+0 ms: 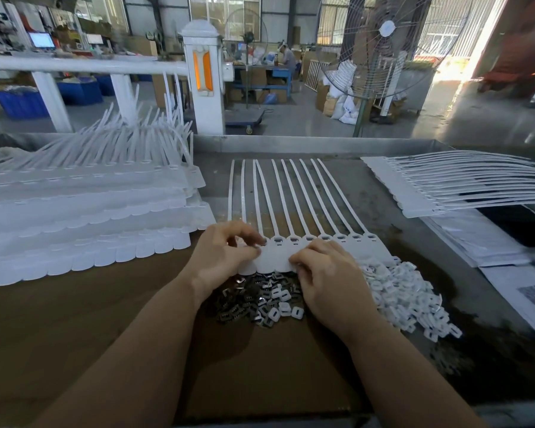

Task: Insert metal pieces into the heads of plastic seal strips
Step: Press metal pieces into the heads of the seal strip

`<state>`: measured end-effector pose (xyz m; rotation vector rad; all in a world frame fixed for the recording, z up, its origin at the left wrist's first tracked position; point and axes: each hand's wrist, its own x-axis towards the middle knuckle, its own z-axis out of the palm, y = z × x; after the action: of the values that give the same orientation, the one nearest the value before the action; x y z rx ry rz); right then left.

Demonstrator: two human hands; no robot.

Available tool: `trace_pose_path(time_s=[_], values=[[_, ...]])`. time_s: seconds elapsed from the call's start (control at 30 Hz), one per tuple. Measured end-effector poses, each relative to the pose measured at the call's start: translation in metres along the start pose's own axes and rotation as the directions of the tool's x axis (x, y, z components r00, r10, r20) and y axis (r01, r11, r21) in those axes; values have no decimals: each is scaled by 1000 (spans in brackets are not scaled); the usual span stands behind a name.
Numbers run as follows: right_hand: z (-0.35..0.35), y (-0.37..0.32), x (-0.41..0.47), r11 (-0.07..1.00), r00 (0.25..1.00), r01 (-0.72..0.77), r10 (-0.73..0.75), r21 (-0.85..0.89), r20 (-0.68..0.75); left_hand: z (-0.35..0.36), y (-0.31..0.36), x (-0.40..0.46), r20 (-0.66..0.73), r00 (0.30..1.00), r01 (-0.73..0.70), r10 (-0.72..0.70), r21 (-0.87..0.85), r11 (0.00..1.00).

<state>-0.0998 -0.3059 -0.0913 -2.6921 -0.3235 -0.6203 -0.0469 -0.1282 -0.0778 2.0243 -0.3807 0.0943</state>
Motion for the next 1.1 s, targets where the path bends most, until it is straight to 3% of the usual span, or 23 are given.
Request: trace_pose_path(time_s=[0.13,0.3,0.8,0.97,1.1], values=[[0,1,0,1000,1000,1,-1,18,-12,-3,9,-3,339,941,-51,1,140,989],[0,1,1,1000,1000,-1,1,27,-17,-5,10,-3,425,905,-89,-13,220,971],[1,1,2,1000,1000,-2,3,23,-16,-3,7,-3,435,899,-151,46,211,966],[2,2,2,1000,1000,0,0,19,-12,-6,3,-1,393,918,-65,61,-3,998],[2,1,2,1000,1000,0,1,16,-20,-4,-1,-2,245,967,-31,65,-139,990]])
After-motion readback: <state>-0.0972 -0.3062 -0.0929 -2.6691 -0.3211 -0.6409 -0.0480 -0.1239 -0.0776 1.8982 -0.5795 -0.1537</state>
